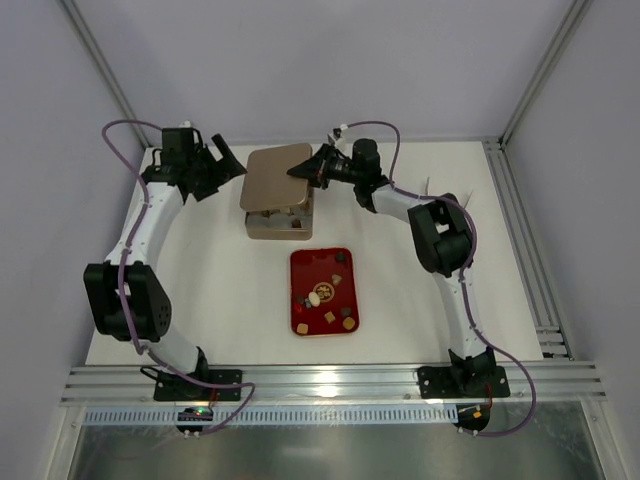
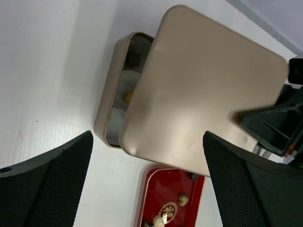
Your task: Pack the chocolate
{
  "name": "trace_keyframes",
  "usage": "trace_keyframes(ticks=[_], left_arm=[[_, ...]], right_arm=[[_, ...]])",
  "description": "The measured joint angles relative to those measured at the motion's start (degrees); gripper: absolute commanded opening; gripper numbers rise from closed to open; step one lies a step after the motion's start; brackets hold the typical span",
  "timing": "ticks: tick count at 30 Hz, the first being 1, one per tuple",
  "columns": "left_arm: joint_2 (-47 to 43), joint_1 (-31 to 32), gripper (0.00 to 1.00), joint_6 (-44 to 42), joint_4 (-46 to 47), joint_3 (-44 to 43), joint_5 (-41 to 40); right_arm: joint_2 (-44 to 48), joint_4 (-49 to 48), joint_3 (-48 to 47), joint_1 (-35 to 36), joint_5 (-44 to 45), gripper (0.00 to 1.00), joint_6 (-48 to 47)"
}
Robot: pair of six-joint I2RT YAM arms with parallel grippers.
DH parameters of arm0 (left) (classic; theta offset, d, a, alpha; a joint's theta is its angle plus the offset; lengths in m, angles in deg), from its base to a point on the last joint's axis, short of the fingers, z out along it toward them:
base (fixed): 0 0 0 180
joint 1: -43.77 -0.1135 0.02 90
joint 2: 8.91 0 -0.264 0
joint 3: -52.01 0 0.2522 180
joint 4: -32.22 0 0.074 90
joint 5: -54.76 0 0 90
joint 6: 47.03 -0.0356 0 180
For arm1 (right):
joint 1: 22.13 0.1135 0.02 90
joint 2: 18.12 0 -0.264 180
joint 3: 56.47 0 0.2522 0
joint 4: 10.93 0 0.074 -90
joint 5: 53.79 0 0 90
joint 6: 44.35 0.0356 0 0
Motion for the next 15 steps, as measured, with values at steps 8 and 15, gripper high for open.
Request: trace_keyframes(ticks=[8,15], left_arm=[[4.50,1.38,0.94,-1.25,-0.04,1.03,-3.28],[6.75,1.81,0.94,-1.46,0.17,1.40,-4.37]], right_arm=[[-2.19,-14.10,0.00,-0.02,-2.12,0.04,10.58],[-5.03,-15.08,0.00,-0.02,-2.82,0.04,11.52]])
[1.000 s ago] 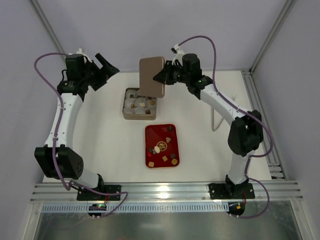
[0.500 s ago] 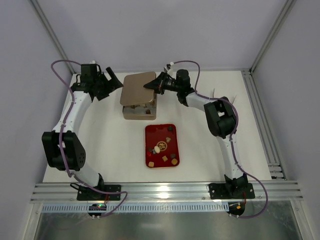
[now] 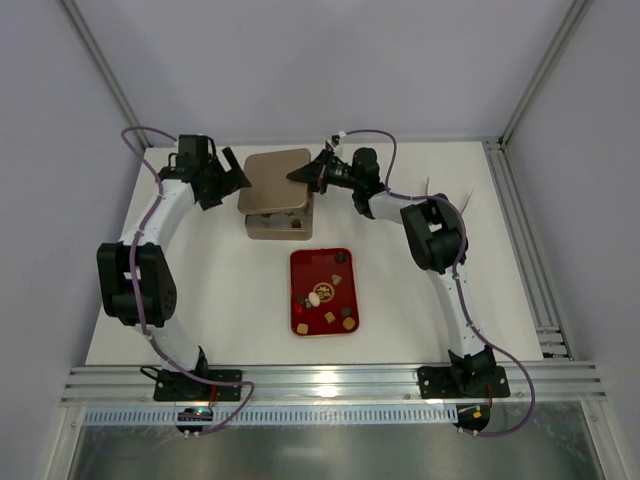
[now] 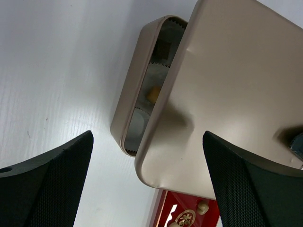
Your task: Pack the chocolate
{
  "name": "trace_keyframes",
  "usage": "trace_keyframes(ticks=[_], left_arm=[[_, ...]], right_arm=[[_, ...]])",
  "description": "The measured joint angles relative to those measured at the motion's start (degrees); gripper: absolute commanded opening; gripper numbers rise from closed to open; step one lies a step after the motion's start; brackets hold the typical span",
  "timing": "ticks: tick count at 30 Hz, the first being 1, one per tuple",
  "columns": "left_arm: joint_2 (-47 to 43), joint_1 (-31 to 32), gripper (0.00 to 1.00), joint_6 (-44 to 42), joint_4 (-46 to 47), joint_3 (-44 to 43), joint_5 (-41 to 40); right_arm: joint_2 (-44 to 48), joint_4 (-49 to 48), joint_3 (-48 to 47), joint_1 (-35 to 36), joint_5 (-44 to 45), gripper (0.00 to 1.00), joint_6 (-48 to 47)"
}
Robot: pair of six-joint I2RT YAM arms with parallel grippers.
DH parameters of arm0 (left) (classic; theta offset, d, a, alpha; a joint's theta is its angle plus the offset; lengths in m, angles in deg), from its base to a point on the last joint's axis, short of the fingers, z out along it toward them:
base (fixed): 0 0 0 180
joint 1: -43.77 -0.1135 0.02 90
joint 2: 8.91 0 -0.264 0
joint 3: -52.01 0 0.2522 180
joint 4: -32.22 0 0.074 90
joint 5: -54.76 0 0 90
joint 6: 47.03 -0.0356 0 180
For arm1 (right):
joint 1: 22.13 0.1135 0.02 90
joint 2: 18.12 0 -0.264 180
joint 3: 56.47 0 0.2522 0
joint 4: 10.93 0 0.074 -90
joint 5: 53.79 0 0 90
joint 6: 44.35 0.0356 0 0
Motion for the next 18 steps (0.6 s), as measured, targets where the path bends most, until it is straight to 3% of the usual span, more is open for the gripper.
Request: trace_keyframes(ticks=[18], left_arm=[[5.49,0.26,0.93,0.63,4.66,2.29,3.17]], right_arm=[[-5.35,1.22,-0.33,0.00,-1.03,0.04,-1.16]])
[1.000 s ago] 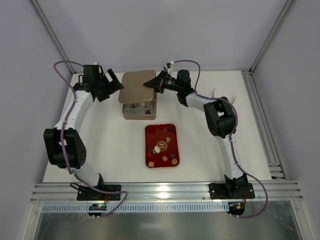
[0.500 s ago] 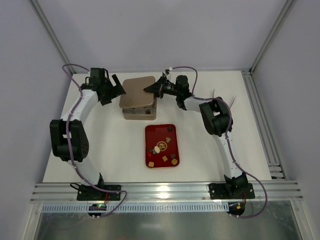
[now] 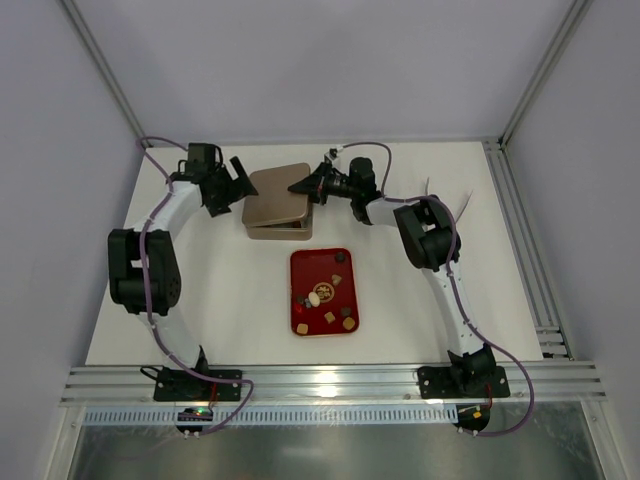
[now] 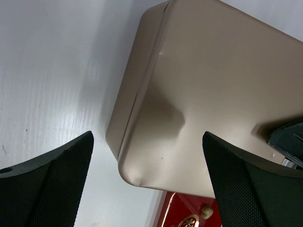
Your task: Pack the chocolate
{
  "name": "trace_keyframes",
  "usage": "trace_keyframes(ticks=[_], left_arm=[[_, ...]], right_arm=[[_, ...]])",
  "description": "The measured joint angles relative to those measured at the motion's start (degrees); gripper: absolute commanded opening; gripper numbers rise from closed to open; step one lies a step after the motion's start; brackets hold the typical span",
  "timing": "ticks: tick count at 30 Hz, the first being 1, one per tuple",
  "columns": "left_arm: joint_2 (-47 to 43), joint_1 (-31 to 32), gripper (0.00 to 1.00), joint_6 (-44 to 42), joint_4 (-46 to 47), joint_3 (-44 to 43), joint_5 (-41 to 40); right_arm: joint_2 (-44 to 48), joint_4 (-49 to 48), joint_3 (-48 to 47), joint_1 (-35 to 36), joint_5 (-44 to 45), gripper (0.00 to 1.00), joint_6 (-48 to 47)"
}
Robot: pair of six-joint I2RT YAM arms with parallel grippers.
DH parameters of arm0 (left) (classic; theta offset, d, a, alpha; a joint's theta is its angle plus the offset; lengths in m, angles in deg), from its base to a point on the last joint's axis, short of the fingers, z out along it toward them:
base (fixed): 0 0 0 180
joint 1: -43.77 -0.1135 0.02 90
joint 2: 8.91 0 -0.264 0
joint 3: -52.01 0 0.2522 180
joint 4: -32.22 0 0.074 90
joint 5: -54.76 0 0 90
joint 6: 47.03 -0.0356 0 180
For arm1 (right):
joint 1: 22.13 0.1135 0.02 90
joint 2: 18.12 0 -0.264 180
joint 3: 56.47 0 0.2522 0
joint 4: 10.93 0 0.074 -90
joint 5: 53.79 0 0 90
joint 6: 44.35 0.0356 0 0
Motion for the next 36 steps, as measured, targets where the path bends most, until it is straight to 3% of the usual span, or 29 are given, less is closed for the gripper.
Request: trace_keyframes(ticks=[9,36], left_arm=[[1.49,0.02,0.92,0.74,1.09,0.07,1.57],[4.04,1.81,0.89,1.14,4.28,1.11,6.86]], right_arm=[[-0.92,0.74,-0.09,0.00,-0.15,0.05,-0.68],[-1.05,-5.92,4.07,-1.62,0.09,0.27,3.17]])
